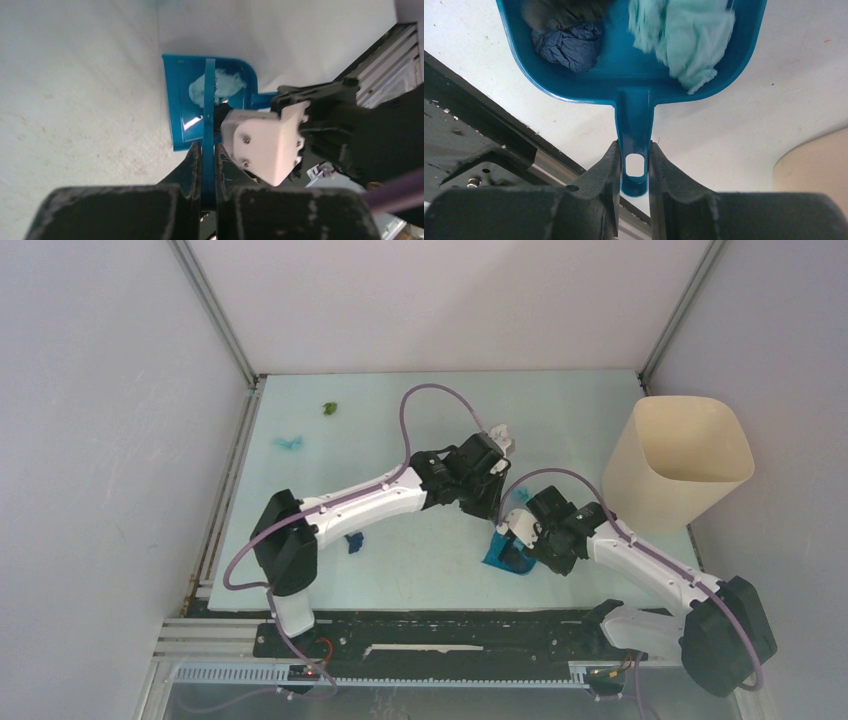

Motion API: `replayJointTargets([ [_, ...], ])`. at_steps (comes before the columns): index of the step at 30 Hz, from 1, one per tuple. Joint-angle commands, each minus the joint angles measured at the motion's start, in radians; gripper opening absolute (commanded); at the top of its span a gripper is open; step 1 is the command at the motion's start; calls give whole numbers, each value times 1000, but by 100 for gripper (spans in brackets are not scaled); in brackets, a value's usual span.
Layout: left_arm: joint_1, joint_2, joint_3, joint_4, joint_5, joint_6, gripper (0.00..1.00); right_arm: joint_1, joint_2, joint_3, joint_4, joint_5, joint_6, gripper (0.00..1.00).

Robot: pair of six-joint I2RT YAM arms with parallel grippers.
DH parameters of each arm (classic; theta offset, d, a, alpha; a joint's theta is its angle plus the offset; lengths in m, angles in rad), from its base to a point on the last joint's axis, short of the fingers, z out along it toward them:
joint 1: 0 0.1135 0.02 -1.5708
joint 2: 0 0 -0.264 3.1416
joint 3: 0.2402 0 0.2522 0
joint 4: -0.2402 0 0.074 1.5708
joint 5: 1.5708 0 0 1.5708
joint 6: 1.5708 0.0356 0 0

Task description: Sweep away the paper scraps from the table

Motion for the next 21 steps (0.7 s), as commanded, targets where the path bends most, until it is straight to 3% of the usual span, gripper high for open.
replayJointTargets([
  [1, 9, 38, 167, -50, -74, 52, 0, -32, -43, 9, -25, 33, -51, 0],
  [9, 50, 184, 474, -155, -200, 158, 0, -189, -88, 9, -57, -22, -132, 0],
  [16, 83, 466, 905, -352, -256, 308, 0, -335, -72, 8, -72, -41, -184, 0],
  [21, 110, 545, 927, -357, -260, 358, 0, -352, -31, 9, -64, 7, -174, 0],
])
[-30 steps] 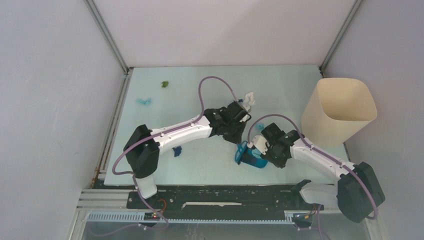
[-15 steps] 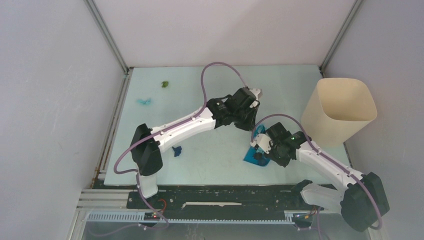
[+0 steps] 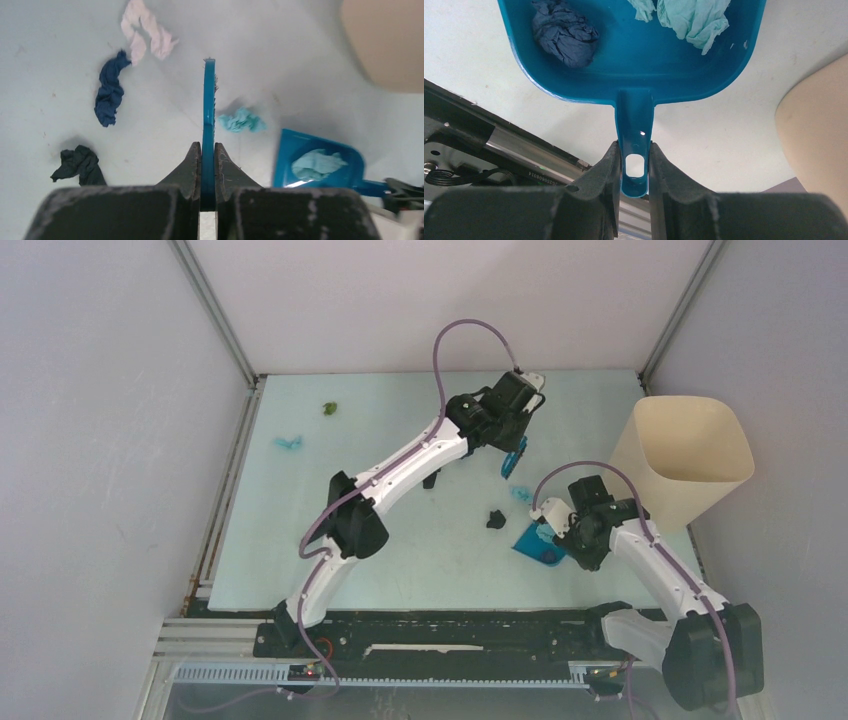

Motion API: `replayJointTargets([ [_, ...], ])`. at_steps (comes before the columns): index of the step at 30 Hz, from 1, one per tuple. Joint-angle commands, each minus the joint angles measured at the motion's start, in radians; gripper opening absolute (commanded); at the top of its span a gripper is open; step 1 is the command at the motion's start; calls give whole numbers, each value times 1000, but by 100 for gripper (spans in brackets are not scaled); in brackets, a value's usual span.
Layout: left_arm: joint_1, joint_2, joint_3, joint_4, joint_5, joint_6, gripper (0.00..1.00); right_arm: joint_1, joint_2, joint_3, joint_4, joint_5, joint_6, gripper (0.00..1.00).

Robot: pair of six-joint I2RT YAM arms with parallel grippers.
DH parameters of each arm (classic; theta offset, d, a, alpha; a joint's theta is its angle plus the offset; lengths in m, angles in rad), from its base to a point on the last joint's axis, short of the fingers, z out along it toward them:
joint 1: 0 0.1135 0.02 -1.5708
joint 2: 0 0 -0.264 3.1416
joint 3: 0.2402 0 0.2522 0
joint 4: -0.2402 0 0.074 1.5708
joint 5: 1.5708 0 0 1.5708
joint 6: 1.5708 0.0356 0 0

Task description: Sweep away the paper scraps from the table

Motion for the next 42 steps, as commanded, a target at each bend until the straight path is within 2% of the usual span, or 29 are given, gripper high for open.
replayJointTargets([
  [1, 29, 55, 21, -70, -8, 85, 0, -13, 41, 10, 7, 33, -12, 0],
  [7, 41, 89, 21, -74, 26, 109, 0, -14, 118, 23, 43, 57, 27, 0],
  [21, 46, 152, 0, 64, 319, 15, 0, -26, 253, 112, 93, 107, 126, 0],
  [31, 37, 53, -145, 154, 449, -29, 0, -34, 317, 156, 138, 56, 136, 0],
  [42, 34, -131, -276, 188, 400, -59, 0, -57, 258, 150, 201, -2, 132, 0],
])
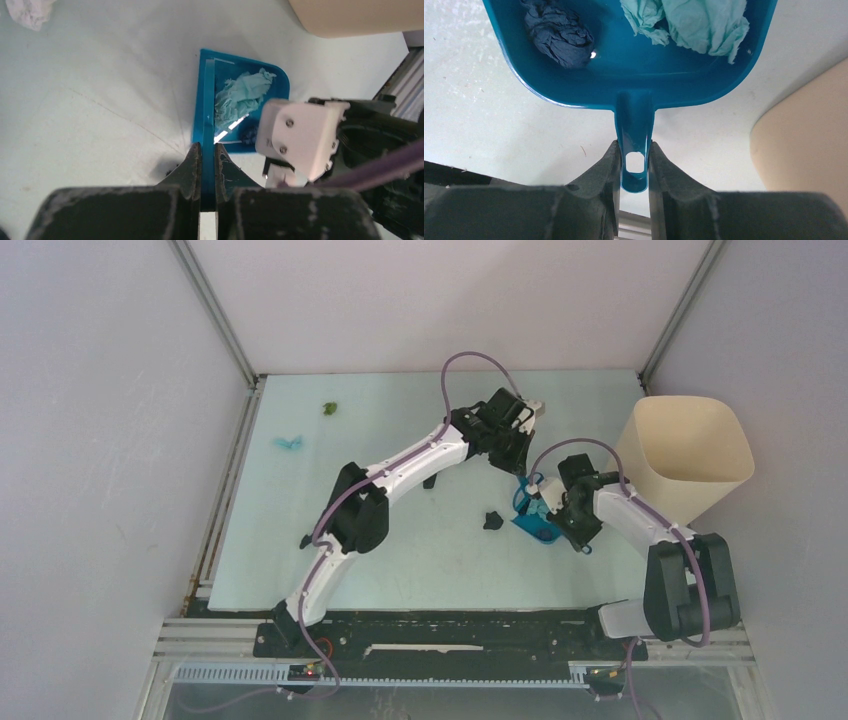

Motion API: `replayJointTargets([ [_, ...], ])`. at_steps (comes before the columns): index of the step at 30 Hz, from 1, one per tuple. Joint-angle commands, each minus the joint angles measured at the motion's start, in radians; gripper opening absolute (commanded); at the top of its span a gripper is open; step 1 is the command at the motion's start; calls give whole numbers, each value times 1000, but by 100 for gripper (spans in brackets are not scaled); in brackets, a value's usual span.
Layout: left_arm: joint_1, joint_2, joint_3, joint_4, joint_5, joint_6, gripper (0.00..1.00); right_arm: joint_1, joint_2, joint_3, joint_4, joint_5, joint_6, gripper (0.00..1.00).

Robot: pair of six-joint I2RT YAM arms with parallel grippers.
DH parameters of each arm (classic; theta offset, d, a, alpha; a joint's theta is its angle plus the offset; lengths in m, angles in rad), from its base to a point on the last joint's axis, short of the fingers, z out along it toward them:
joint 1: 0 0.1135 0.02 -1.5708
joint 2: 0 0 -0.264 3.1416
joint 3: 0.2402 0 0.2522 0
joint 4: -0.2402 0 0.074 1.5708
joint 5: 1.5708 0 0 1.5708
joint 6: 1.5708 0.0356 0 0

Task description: Sweep away the paper scraps from the table

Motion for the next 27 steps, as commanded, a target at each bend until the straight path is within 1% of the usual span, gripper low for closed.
replayJointTargets([
  [1, -9, -154, -37, 16, -12, -22, 0, -13, -53, 26, 58, -39, 9, 0],
  [3, -9, -180, -57, 16, -30, -23, 0, -13, -60, 26, 63, -39, 10, 0],
  [10, -8, -275, -98, 5, -153, -3, 0, -13, -121, 11, 49, -144, -23, 0],
  [13, -5, -325, -111, -34, -221, 13, 0, -11, -160, -1, 27, -184, -57, 0],
  [16, -2, -387, -155, -94, -308, 30, 0, -7, -186, -19, -6, -207, -106, 0],
  [21, -4, -456, -296, -156, -440, 59, 0, 12, -190, -37, -88, -172, -182, 0],
  [24, -2, -463, -365, -161, -475, 65, 0, 30, -166, -37, -123, -123, -194, 0],
  [27, 0, -436, -391, -161, -487, 66, 0, 69, -134, -37, -132, -64, -172, 0],
])
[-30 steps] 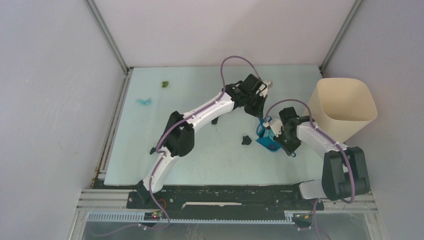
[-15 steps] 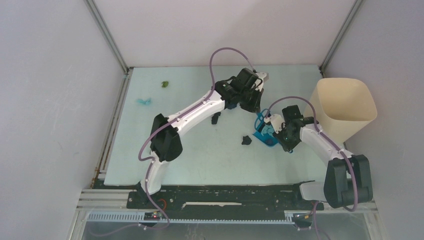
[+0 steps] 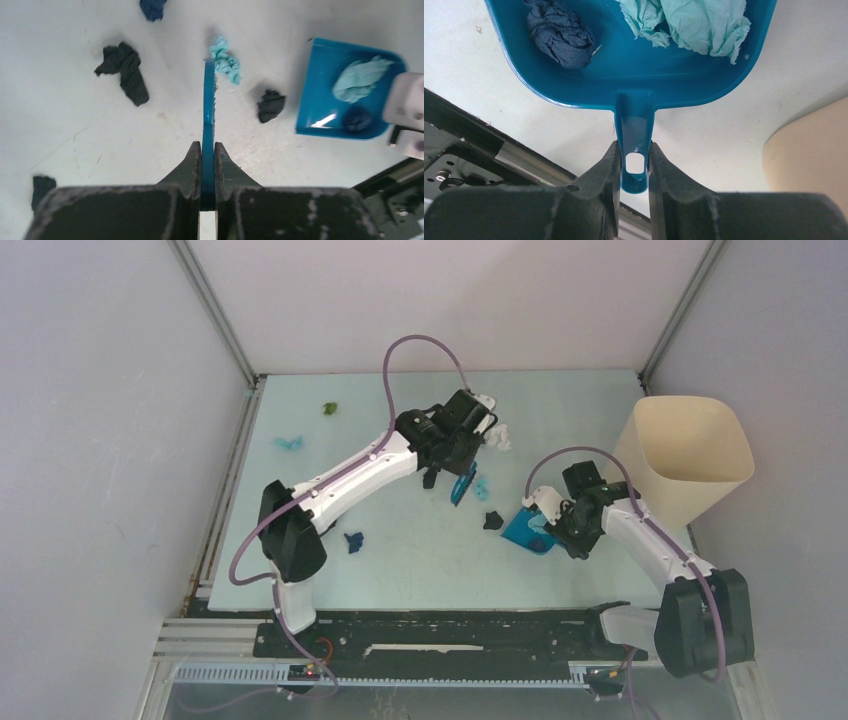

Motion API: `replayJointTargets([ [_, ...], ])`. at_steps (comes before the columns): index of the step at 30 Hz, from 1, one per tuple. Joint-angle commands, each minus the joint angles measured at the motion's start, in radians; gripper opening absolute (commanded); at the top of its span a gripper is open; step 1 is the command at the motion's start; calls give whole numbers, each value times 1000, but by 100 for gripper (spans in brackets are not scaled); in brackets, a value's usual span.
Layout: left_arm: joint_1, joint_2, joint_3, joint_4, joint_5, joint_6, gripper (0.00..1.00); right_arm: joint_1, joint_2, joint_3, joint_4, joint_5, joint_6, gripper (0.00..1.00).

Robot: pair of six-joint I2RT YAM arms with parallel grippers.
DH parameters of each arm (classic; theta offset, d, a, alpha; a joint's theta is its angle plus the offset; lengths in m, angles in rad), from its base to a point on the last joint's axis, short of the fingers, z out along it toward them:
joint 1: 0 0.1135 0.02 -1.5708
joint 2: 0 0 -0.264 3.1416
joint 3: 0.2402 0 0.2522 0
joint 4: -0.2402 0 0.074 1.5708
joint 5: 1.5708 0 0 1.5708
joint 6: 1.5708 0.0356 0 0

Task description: Sweep away the paper scraps from the table

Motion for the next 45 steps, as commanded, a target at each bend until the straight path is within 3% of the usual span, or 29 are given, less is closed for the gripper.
replayJointTargets([
  [1, 3, 17, -34, -23, -84, 26, 0, 53, 40, 1, -40, 85, -7, 0],
  [12, 3, 224, 141, 14, -91, 38, 0, 168, 140, 14, -9, 175, 104, 0],
  [18, -9, 309, 199, 35, 57, 40, 0, 180, 172, 38, 7, 171, 135, 0],
  [26, -75, 227, 87, 104, 118, -20, 0, 168, 221, 88, 37, 148, 176, 0],
  [45, -105, 131, 82, 185, 202, -137, 0, 178, 209, 108, 62, 47, 177, 0],
])
